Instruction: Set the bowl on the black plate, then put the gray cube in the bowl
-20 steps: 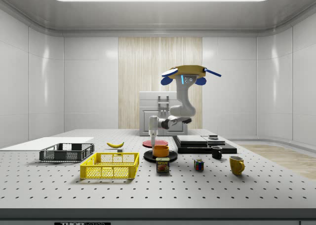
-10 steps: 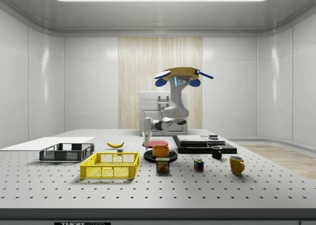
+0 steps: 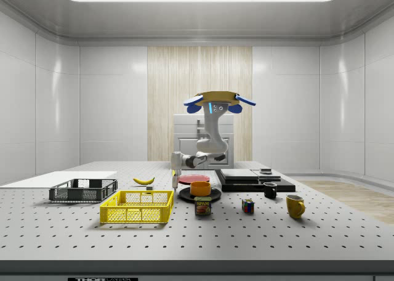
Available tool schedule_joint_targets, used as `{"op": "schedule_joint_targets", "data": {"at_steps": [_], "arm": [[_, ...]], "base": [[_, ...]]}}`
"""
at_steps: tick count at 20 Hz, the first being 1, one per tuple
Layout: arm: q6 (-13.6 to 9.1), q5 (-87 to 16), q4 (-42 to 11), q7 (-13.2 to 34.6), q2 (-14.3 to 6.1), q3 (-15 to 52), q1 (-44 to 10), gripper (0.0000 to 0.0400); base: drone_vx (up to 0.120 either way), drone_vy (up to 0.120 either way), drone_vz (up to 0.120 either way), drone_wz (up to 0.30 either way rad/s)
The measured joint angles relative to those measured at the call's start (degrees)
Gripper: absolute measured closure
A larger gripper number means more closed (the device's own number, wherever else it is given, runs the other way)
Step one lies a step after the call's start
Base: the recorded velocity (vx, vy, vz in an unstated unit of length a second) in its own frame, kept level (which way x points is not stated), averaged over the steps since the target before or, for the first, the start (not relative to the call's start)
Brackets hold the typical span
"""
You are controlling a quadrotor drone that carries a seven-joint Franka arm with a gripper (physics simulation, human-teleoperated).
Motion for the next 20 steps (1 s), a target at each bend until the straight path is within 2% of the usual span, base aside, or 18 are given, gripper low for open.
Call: {"op": "schedule_joint_targets", "data": {"at_steps": [6,10,14,20], "arm": [[-0.3,-0.1,0.0,-0.1,0.3,-0.1,0.2,0.0],[-0.5,-0.2,-0.1,-0.2,0.5,-0.1,0.3,0.0],[-0.6,-0.3,-0.1,-0.3,0.6,-0.2,0.4,0.0],[-0.9,-0.5,-0.1,-0.4,0.9,-0.3,0.5,0.0]], "base": [[0.12,0.0,0.0,0.0],[0.12,0.0,-0.09,0.0],[0.12,-0.07,0.0,0.0],[0.12,0.0,0.0,0.0]]}}
